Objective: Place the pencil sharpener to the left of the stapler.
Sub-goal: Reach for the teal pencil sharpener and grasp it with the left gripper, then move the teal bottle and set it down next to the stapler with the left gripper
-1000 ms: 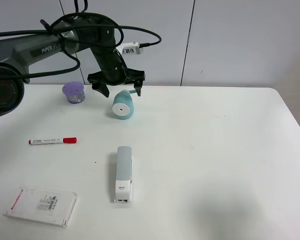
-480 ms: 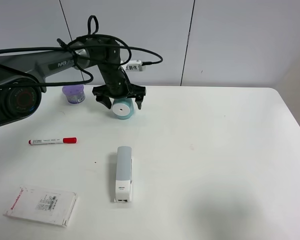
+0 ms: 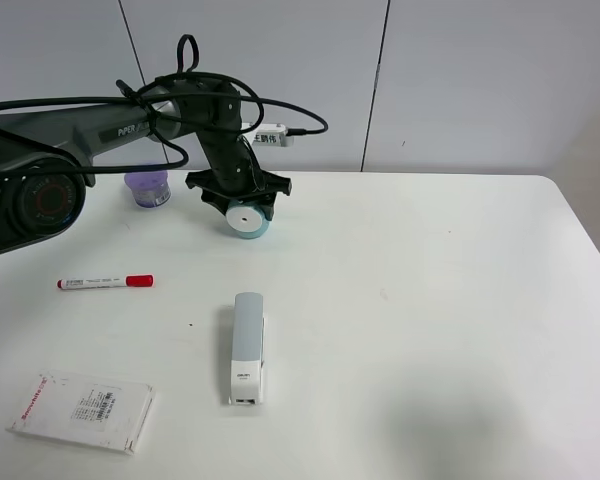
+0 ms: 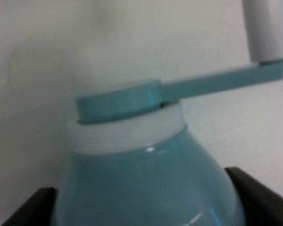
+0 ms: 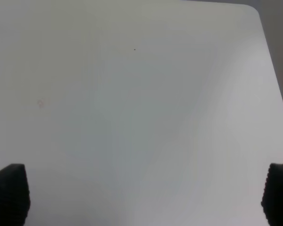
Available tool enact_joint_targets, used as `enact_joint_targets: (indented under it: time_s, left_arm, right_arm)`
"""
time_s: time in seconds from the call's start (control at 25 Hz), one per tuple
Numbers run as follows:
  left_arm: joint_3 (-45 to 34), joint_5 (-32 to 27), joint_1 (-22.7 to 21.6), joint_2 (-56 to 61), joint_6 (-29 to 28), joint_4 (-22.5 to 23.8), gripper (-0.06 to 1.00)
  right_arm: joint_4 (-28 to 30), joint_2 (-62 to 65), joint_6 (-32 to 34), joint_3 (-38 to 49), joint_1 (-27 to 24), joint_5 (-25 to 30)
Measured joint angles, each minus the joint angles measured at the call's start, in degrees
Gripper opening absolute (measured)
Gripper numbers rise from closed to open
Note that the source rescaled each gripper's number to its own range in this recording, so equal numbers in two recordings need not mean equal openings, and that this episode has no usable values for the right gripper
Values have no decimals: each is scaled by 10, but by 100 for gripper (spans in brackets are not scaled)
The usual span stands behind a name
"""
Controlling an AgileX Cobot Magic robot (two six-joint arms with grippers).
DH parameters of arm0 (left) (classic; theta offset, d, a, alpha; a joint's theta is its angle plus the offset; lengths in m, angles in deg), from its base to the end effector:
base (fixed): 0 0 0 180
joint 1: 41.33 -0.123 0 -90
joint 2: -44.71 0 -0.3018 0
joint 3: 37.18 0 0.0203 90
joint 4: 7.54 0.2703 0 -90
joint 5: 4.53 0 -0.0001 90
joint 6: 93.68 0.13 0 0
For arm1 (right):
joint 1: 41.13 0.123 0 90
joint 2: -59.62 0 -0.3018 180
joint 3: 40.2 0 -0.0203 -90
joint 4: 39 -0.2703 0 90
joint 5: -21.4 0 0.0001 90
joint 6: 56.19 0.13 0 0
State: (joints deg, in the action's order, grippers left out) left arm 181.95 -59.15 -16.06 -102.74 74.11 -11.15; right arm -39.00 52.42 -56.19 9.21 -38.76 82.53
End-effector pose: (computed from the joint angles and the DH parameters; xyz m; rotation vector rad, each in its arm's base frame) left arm 0.4995 -0.2432 0.0956 0.2853 2.8558 -0.2155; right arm 0.0301 0.0012 0.2659 -0.0425 2.0546 0.0257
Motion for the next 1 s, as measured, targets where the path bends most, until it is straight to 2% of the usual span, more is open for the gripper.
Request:
enact_joint_targets:
  time_s: [0.12,0.28,0.36,0.48,0.56,0.68,0.84,1.0]
  left_arm:
    - [1,-29,3,17,10,2,3]
    - [11,-115,13,79,16,9,3]
    - [8,-139,14,121,18,9,3]
    - [-37,-142,14,187,13,3,3]
    - [-94,-143,14,230,11,-1,3]
    - [-207,-120,14,297,9,-6,3]
    - [-374,-21,14,388,3,-24,3]
    - [-514,41,14,446,3,-39,3]
  right_arm:
    - [0,0,0,0,0,0]
    - [0,0,0,0,0,0]
    - [0,0,0,0,0,0]
    - [0,0,0,0,0,0]
    - [0,0,0,0,0,0]
    - [0,0,0,0,0,0]
    - [0,0,0,0,0,0]
    - [0,0,0,0,0,0]
